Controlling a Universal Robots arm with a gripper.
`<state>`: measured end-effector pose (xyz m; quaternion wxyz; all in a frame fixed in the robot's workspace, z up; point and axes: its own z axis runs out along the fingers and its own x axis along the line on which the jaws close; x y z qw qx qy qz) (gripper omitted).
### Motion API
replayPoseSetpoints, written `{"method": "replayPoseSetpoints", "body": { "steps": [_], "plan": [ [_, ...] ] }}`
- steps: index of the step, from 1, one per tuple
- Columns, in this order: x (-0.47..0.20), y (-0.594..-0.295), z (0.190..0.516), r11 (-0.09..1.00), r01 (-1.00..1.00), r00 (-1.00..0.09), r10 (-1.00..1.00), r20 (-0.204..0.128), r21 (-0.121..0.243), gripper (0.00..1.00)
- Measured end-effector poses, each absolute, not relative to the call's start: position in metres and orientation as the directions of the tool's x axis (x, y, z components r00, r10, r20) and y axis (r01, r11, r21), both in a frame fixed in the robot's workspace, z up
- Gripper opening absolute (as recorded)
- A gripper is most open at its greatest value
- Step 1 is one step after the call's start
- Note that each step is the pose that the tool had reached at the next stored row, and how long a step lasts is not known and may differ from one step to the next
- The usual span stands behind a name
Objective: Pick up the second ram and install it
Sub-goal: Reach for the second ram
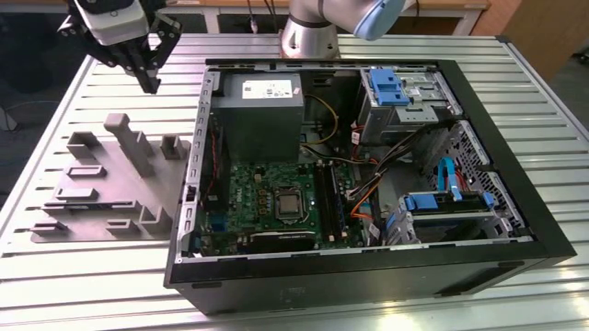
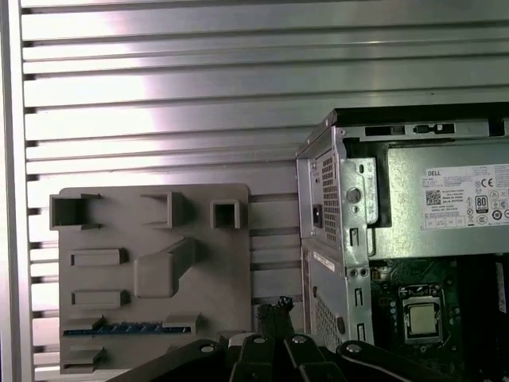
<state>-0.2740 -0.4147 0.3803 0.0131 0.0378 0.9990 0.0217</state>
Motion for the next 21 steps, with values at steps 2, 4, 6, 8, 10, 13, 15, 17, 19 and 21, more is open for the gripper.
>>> {"method": "replayPoseSetpoints", "body": {
  "steps": [2, 4, 6, 8, 10, 13, 15, 17, 19, 21],
  "plan": [
    [-0.278, -0.416, 0.379, 0.996, 0.075, -0.997, 0.076, -0.024, 0.044, 0.11],
    [-0.282, -0.418, 0.377, 0.996, 0.075, -0.997, 0.076, -0.024, 0.044, 0.11],
    [-0.286, -0.419, 0.376, 0.996, 0.075, -0.997, 0.076, -0.024, 0.044, 0.11],
    [-0.291, -0.421, 0.374, 0.996, 0.075, -0.997, 0.076, -0.024, 0.044, 0.11],
    [-0.295, -0.422, 0.372, 0.996, 0.075, -0.997, 0.076, -0.025, 0.044, 0.11],
    [-0.303, -0.425, 0.37, 0.996, 0.075, -0.997, 0.076, -0.024, 0.044, 0.11],
    [-0.309, -0.426, 0.368, 0.996, 0.075, -0.997, 0.076, -0.024, 0.044, 0.11],
    [-0.314, -0.427, 0.367, 0.996, 0.075, -0.997, 0.076, -0.025, 0.044, 0.11],
    [-0.319, -0.429, 0.365, 0.996, 0.075, -0.997, 0.076, -0.024, 0.044, 0.11],
    [-0.324, -0.43, 0.364, 0.996, 0.075, -0.997, 0.076, -0.024, 0.044, 0.11]
  ]
}}
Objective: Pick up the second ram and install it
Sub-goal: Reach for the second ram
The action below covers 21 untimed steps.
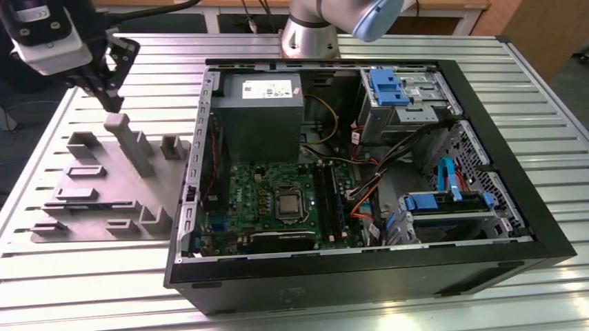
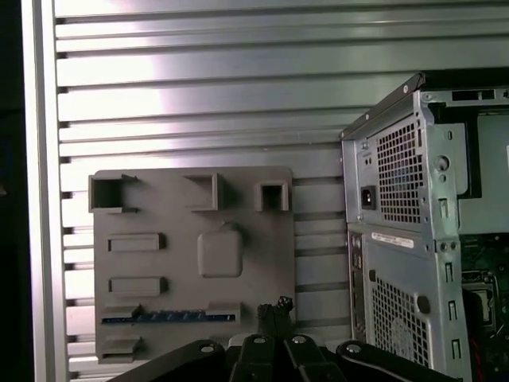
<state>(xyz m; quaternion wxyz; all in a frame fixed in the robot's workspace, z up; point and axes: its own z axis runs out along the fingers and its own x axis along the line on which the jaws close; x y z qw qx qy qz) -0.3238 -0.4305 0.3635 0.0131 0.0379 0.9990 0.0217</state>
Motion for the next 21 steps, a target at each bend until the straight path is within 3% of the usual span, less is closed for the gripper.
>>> {"method": "replayPoseSetpoints", "body": {
  "steps": [21],
  "plan": [
    [-0.365, -0.455, 0.345, 0.996, 0.075, -0.997, 0.076, -0.024, 0.044, 0.11]
  ]
}}
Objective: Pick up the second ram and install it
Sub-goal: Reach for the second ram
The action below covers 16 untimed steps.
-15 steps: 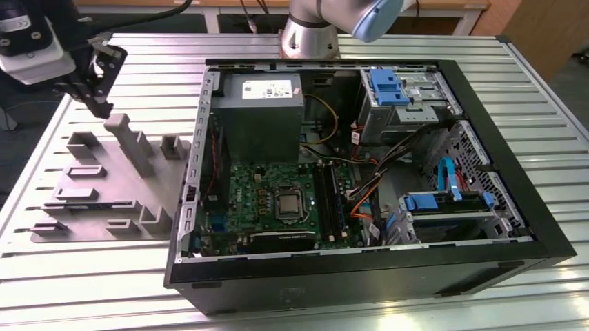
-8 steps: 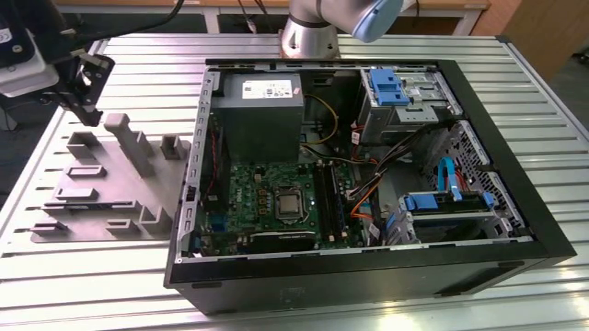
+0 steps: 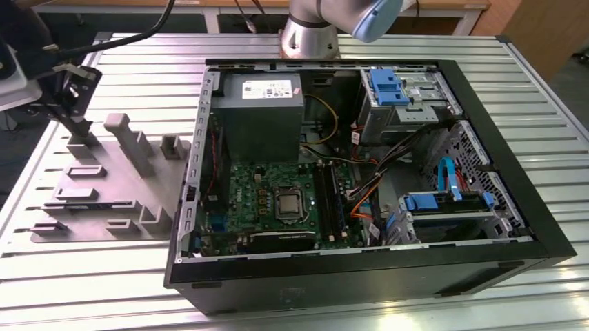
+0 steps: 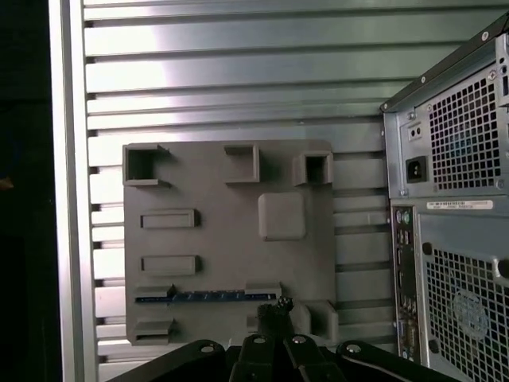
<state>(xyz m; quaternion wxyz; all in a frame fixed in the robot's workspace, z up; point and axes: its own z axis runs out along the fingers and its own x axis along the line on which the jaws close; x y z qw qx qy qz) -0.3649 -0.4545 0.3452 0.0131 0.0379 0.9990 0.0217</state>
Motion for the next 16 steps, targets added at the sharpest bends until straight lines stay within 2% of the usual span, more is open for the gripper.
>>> {"method": "replayPoseSetpoints", "body": {
  "steps": [16],
  "plan": [
    [-0.381, -0.47, 0.325, 0.996, 0.075, -0.997, 0.076, -0.024, 0.044, 0.11]
  ]
}}
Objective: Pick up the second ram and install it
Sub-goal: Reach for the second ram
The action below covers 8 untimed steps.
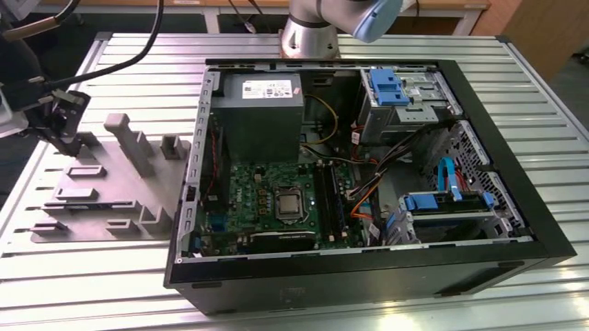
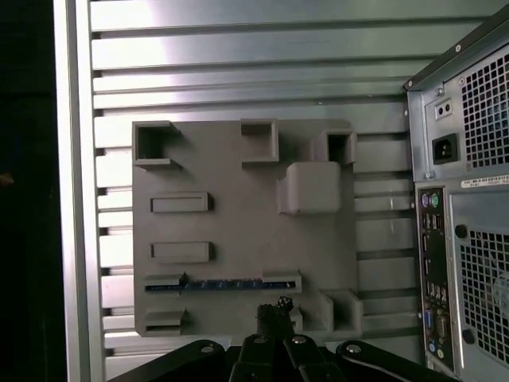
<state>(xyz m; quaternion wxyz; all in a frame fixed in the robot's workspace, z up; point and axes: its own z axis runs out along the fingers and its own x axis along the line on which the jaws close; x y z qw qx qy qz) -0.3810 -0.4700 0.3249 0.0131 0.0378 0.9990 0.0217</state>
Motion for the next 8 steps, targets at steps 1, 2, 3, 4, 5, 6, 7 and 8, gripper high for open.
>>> {"method": "replayPoseSetpoints", "body": {
  "steps": [1, 2, 3, 4, 5, 6, 7, 8],
  "plan": [
    [-0.382, -0.471, 0.323, 0.996, 0.075, -0.997, 0.076, -0.024, 0.044, 0.11],
    [-0.382, -0.472, 0.322, 0.996, 0.075, -0.997, 0.076, -0.024, 0.044, 0.11],
    [-0.383, -0.473, 0.32, 0.996, 0.075, -0.997, 0.076, -0.024, 0.044, 0.11],
    [-0.383, -0.474, 0.319, 0.996, 0.075, -0.997, 0.076, -0.025, 0.044, 0.11],
    [-0.384, -0.474, 0.317, 0.996, 0.075, -0.997, 0.076, -0.025, 0.044, 0.11],
    [-0.384, -0.475, 0.316, 0.996, 0.075, -0.997, 0.076, -0.024, 0.044, 0.11],
    [-0.384, -0.475, 0.314, 0.996, 0.075, -0.997, 0.076, -0.024, 0.044, 0.11],
    [-0.385, -0.476, 0.313, 0.996, 0.075, -0.997, 0.076, -0.024, 0.044, 0.11]
  ]
}}
